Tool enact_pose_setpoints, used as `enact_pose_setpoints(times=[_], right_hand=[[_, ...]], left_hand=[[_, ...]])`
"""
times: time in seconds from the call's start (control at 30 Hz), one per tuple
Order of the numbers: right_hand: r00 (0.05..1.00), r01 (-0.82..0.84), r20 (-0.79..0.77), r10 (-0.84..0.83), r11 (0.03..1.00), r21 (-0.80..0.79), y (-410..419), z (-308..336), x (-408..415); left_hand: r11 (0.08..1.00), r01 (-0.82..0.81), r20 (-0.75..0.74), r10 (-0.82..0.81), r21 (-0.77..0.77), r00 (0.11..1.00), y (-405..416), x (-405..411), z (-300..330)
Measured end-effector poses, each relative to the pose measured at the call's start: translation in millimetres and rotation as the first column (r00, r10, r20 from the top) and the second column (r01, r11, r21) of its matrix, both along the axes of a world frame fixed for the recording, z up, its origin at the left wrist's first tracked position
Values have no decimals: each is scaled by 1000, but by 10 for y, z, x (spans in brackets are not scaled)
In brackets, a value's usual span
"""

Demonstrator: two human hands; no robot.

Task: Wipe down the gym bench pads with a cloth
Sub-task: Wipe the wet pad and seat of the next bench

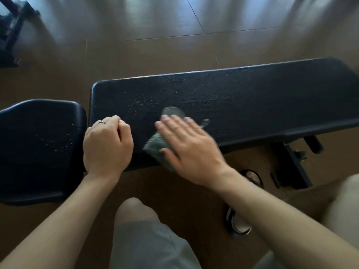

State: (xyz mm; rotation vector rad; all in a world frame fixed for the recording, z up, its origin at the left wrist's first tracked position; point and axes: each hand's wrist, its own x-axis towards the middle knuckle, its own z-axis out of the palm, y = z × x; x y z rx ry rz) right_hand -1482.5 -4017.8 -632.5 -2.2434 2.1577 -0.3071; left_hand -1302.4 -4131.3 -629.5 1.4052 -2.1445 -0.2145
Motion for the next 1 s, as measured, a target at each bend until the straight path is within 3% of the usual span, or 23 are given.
enact_pose_setpoints(times=[0.13,0.23,0.3,0.4,0.47,0.53,0.63,0.7,0.8,0.9,1.0], right_hand=[[908,419,-1,-420,907,-35,496,-76,-802],[798,602,51,-600,796,-55,392,-89,-577],[856,516,84,-510,854,-67,161,-59,-128],[988,142,65,-142,990,6,-143,5,420],[997,-60,56,56,996,65,-368,85,453],[987,-157,59,150,979,133,-680,134,308],[987,-158,27,156,966,203,-1214,188,31],[998,-55,26,50,974,220,-1457,186,-230],[971,234,9,-241,953,192,-1429,158,-905],[829,537,32,-559,810,238,-1107,116,-1494],[732,657,8,-681,709,258,-1182,64,-1420]], left_hand=[[1000,-5,-21,5,-2,1000,25,-25,6],[1000,-15,-12,15,-9,1000,32,-51,1],[1000,-26,-15,26,-6,1000,35,-59,4],[1000,-27,-20,27,-5,999,21,-58,6],[999,-38,-23,37,-16,999,25,-63,17],[999,-45,-39,44,-18,998,30,-69,25],[999,-52,-59,52,-3,997,35,-69,27],[998,-59,-48,59,2,997,39,-60,20],[998,-64,-17,64,-7,998,37,-78,10],[998,-59,9,59,-8,998,29,-89,-9],[999,-44,32,45,-8,998,17,-97,-21]])
